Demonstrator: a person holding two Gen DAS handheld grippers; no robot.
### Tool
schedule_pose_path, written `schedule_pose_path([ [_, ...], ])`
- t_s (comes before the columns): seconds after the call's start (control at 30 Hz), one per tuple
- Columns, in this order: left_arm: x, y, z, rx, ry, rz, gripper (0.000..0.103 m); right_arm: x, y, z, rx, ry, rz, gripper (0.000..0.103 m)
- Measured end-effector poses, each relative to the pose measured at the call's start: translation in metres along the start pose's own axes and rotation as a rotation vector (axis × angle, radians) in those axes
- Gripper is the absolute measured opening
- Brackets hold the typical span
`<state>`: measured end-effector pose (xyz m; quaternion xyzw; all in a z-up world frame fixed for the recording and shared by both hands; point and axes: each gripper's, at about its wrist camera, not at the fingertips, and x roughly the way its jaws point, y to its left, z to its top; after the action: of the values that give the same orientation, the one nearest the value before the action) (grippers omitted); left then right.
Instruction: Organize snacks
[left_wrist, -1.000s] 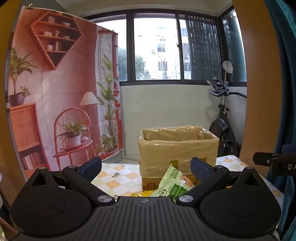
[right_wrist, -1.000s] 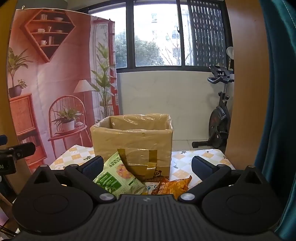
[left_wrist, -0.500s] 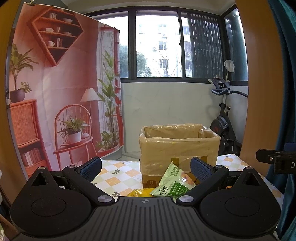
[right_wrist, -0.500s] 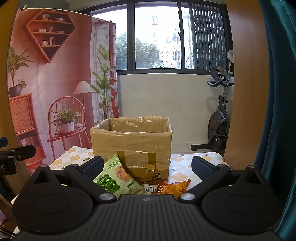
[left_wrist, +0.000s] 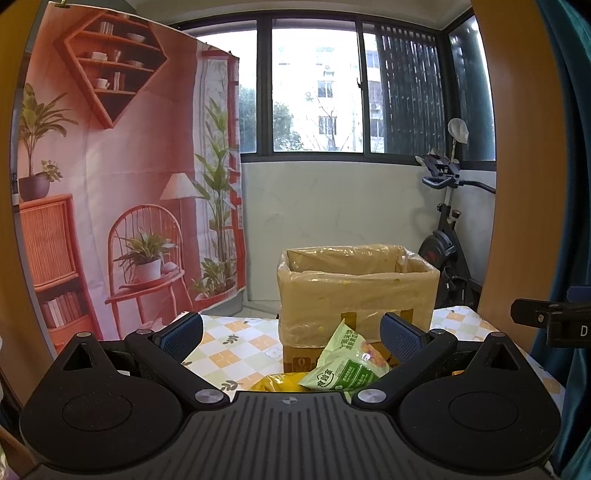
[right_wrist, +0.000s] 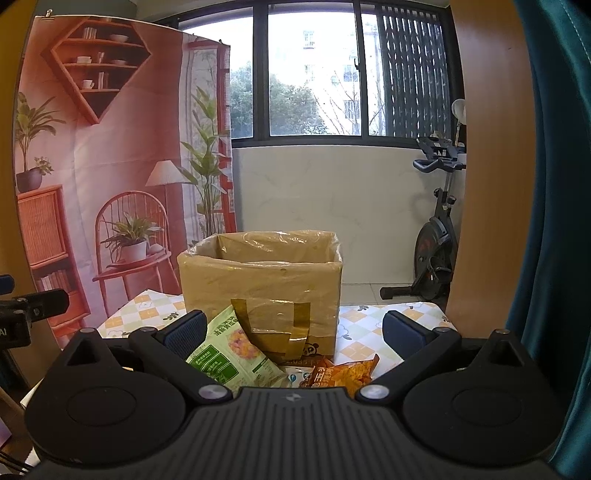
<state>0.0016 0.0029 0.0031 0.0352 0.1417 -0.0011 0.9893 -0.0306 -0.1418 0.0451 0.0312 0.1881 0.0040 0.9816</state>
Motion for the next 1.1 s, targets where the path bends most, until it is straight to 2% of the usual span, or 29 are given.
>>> schedule_pose_path([
  [1.1, 0.0023, -0.0009, -0.0044, -0.003, 0.012, -0.006, 0.103, 0.0032, -0.0007, -0.0032, 0.003, 0.011, 0.0, 0.103],
])
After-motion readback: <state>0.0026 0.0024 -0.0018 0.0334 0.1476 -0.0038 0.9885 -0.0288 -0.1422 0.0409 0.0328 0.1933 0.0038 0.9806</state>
